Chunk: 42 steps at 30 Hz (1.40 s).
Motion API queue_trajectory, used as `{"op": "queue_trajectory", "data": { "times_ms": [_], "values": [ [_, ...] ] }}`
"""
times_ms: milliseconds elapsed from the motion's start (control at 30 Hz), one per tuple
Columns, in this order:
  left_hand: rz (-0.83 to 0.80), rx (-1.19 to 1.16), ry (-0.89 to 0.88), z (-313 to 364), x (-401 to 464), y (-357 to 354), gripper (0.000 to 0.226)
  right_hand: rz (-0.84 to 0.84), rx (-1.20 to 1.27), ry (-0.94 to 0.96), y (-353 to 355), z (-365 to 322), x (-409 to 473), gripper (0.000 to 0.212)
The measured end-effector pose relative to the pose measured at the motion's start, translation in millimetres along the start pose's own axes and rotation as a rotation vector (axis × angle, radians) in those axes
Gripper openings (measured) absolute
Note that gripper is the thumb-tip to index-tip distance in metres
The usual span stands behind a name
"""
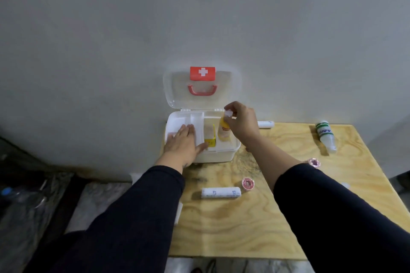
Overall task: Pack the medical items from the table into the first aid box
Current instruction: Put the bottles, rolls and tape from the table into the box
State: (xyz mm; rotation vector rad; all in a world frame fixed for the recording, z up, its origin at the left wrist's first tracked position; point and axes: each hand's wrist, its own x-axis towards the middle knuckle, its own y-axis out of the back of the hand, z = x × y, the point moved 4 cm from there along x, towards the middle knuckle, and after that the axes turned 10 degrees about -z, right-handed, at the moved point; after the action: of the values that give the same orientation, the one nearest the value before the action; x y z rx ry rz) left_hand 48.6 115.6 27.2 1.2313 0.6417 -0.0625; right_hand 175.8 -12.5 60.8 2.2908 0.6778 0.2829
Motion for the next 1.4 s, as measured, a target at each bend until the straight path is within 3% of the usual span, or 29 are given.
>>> {"op": "queue_trajectory", "data": {
  "times_ms": [367, 467, 600, 933, 1200, 1400],
  "values": [
    [0.025, 0.036, -0.005, -1, 0, 10, 0.086, -0.135, -0.048, -0.015, -4, 6, 1, 0.028],
    [0.091, 0.057, -0.031, 10, -3, 32, 0.080, -0.105, -0.078, 0.004, 16, 5, -4, 0.026],
    [0.152, 0.017, -0.163, 51, -1, 58, 0.061, -0.103, -0.130, -0.051, 49, 22, -18, 0.025],
    [0.035, 0.050, -0.392, 204, 24, 49, 0.042, -0.012, -0.183, -0.265, 152, 121, -61, 0.025],
    [-0.048, 0.036, -0.396, 291, 60, 23, 0.050, -0.001, -0.098, -0.386, 201, 202, -70, 0.030],
    [-0.106, -0.003, -0.322, 323, 90, -2, 0.050, -0.013, -0.052, -0.436, 183, 253, -56, 0.058]
  ]
}}
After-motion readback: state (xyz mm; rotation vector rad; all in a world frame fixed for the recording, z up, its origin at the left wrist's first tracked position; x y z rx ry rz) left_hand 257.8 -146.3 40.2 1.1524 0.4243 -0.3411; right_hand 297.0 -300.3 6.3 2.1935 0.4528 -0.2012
